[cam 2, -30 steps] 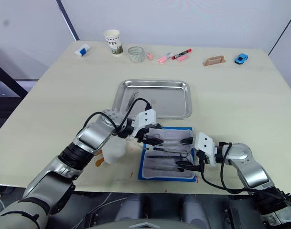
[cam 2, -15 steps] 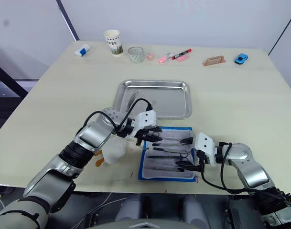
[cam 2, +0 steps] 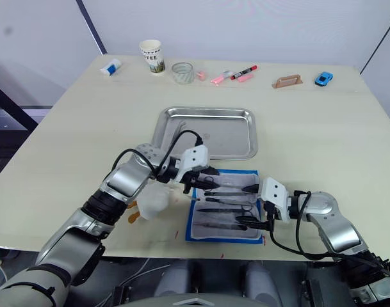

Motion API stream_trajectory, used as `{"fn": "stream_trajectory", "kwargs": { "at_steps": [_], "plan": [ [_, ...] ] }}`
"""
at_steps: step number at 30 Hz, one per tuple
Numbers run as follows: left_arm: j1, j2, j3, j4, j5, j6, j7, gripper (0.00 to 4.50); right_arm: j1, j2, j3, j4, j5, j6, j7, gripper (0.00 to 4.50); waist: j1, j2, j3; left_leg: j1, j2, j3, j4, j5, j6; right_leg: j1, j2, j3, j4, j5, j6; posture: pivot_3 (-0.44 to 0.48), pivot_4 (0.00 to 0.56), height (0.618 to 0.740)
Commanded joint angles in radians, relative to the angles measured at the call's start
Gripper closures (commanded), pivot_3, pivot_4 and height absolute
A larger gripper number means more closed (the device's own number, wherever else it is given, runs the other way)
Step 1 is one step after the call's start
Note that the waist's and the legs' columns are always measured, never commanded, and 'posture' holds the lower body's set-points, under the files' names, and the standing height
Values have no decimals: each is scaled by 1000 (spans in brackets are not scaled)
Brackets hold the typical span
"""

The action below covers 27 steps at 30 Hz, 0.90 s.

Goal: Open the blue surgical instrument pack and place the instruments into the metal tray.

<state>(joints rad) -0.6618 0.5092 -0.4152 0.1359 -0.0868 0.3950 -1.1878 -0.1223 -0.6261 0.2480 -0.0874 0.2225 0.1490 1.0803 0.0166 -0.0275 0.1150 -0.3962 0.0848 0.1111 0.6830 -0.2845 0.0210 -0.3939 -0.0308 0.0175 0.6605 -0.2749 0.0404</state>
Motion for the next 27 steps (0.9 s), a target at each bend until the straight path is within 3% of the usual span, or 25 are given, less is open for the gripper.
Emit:
{"fn": "stream_trajectory", "kwargs": {
  "at_steps": [1,7,27],
  "plan": [
    [-1,12,48,-22,-37,-23,-26,2557,34,-26,25,44,-41,39,1,0,0,0,0,0,0,0,0,0,0,0,0,0,0,0,0,0,150,740],
    [14,25,37,-27,-40,-58,-66,2557,36,-24,28,45,-43,37,0,0,1,0,0,0,0,0,0,0,0,0,0,0,0,0,0,0,150,740],
    [-18,-6,-61,83,124,-98,-48,2557,50,-27,26,31,-39,42,-9,0,1,0,0,0,0,0,0,0,0,0,0,0,0,0,0,0,150,740]
  ]
}}
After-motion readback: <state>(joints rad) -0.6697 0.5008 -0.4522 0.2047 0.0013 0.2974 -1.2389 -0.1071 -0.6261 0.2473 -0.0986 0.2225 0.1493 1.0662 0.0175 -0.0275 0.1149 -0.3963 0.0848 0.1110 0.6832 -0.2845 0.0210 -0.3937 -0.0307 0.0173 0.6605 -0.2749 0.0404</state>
